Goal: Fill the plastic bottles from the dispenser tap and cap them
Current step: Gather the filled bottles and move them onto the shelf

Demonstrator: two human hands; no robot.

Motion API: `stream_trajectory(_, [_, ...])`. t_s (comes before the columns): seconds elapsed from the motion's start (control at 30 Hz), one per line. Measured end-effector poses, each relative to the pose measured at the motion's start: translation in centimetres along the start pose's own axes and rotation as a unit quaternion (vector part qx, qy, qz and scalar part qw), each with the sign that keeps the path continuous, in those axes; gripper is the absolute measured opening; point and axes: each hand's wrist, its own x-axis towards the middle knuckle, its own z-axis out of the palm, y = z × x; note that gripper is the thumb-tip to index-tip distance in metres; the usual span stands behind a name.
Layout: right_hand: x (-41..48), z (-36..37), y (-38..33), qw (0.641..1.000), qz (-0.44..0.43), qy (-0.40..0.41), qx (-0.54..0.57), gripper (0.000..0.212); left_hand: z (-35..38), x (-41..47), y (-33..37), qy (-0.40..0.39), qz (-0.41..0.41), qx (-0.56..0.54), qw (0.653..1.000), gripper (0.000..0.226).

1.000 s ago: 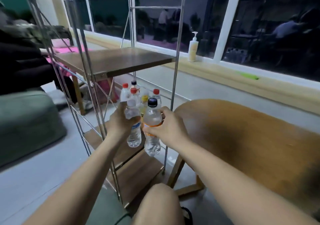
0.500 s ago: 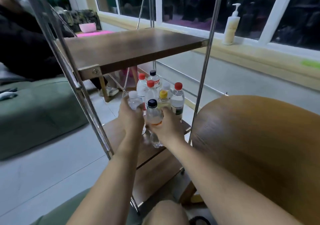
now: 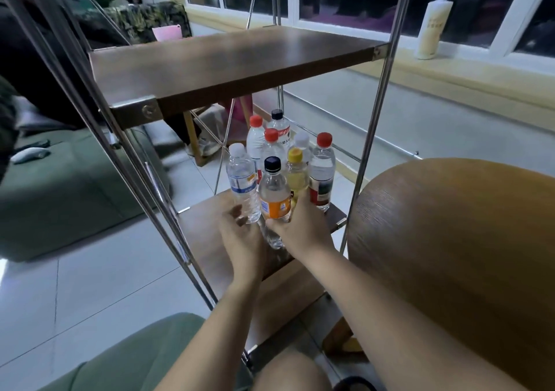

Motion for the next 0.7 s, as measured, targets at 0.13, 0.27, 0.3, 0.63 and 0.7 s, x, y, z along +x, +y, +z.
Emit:
stream_trajectory(0.13, [0.1, 0.2, 0.6, 0.998, 0.02, -0.049, -0.016, 0.044, 0.2, -0.3, -2.0, -0.141, -0.028, 0.047, 0.989, 0.075])
stream_trajectory(0.27, [1.0, 1.1, 0.7, 0.999, 0.008, -0.041, -0.027, 0.04, 0.4, 0.0, -2.3, -0.183, 0.002, 0.055, 0.982, 0.101])
stream_trajectory(0.3, [1.3, 1.3, 0.8, 0.999, 0.003, -0.036, -0.032, 0.04, 0.4, 0.0, -2.3, -0.186, 0.01, 0.055, 0.981, 0.099])
stream_trajectory(0.63, [4.0, 4.3, -0.3, 0.998, -0.003, -0.024, -0.054, 0.037, 0.4, 2.2, -1.8, -0.121, 0.048, 0.081, 0.988, 0.057])
stream_trajectory(0.7, [4.8, 4.8, -0.7, 0.997, 0.013, -0.035, -0.064, 0.038, 0.7, 2.8, -1.6, -0.107, 0.042, 0.093, 0.989, 0.059])
